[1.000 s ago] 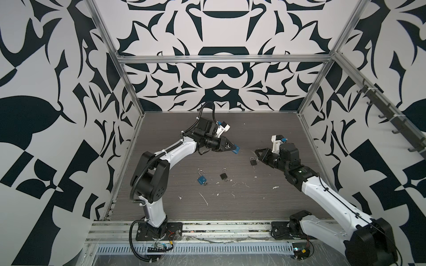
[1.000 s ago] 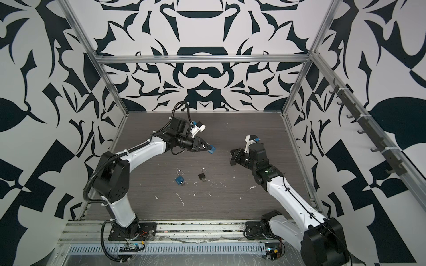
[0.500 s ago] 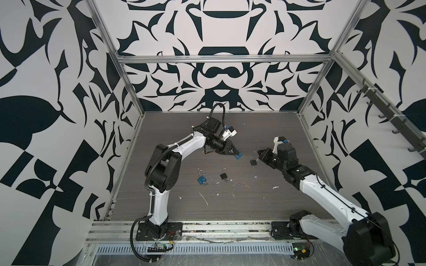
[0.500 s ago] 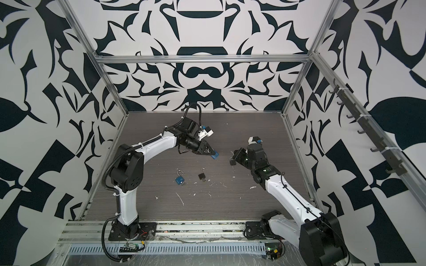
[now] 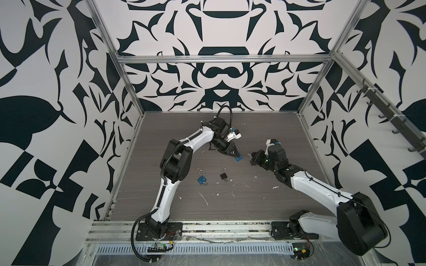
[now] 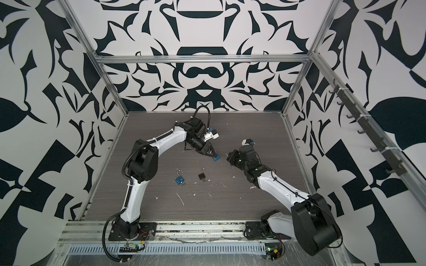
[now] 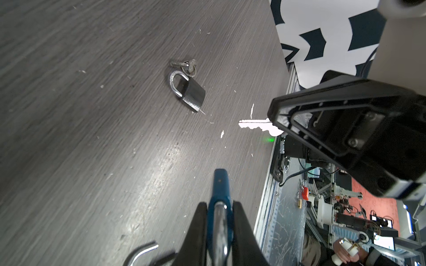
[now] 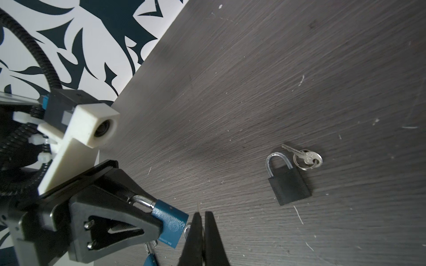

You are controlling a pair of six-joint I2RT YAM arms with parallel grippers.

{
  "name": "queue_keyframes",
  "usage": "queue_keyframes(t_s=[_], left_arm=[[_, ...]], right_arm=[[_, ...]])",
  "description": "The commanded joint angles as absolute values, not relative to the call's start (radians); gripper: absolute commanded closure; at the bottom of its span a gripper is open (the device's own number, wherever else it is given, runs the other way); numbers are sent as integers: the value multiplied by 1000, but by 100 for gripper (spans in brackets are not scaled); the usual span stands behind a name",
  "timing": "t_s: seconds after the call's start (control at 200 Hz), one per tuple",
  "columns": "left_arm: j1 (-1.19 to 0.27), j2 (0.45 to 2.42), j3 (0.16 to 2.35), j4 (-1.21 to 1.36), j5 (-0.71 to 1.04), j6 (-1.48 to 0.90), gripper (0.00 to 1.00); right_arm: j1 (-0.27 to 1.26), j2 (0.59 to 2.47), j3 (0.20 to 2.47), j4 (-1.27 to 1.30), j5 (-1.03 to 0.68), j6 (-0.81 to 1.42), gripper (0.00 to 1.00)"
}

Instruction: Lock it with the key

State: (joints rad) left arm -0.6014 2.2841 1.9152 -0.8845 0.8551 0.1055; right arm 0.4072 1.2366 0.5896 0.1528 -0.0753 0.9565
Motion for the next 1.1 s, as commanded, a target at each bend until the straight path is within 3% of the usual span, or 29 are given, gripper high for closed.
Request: queue_keyframes(t_s=[0.0,0.205,1.095], left_arm=[[-607,2350,2015,-1105,884,238,100],[-607,2480,2185,-1281,867,313,100],[-620,2711,2421,-1320,828,272,100]], right_arm=[[423,1274,587,232,-21,984,100],[472,1378,609,282,18,1012,100],[492,1670,649,496,-11,1062,100]])
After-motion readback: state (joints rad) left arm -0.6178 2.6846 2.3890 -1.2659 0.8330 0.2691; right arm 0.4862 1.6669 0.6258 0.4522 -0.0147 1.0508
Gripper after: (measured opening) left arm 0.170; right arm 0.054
